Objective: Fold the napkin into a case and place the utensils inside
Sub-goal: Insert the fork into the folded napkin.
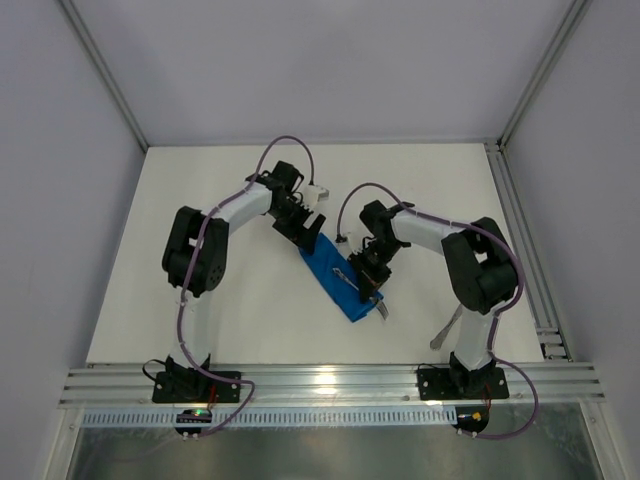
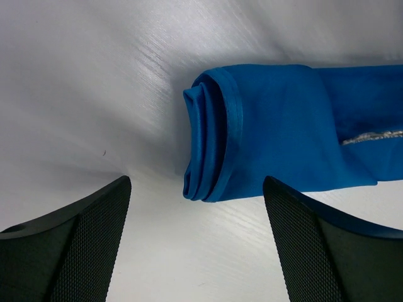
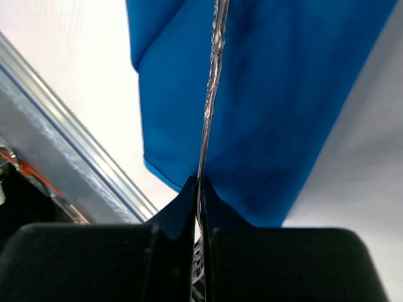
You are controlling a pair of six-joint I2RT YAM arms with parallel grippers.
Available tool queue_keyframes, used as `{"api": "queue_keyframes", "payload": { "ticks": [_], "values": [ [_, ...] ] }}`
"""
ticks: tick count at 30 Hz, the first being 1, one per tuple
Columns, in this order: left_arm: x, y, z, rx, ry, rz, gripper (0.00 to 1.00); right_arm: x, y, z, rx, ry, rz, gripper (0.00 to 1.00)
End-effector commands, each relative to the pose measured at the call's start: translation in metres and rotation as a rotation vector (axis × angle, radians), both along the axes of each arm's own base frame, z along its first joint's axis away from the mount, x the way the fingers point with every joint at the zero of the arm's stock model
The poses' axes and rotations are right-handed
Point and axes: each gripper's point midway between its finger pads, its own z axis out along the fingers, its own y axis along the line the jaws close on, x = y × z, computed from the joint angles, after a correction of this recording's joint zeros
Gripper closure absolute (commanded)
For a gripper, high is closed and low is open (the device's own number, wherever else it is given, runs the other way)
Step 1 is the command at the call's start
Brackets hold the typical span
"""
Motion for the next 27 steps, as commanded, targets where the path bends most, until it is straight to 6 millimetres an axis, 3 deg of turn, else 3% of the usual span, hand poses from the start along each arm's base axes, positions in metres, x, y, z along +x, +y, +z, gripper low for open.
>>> {"api": "queue_keyframes", "payload": {
  "ticks": [1,7,16,22,27],
  "values": [
    [0.014,-0.010,0.014,-0.029,-0.078,-0.006,0.14,-0.020,0.011,0.028,0.088,0.092,-0.039,0.96],
    [0.007,-0.013,0.011,-0.043,-0.075,-0.029,0.24,-0.023,0.010,0.023,0.087,0.139,-0.070,0.96],
    [0.005,-0.015,0.014,-0.059,-0.097,-0.046,0.41,0.003,0.008,0.014,0.052,0.147,-0.178,0.96],
    [0.006,-0.014,0.010,-0.051,-0.096,-0.043,0.47,-0.003,0.003,0.009,0.030,0.185,-0.170,0.96],
    [0.002,-0.018,0.010,-0.070,-0.094,-0.063,0.49,0.008,0.013,0.006,0.055,0.202,-0.178,0.96]
  ]
}}
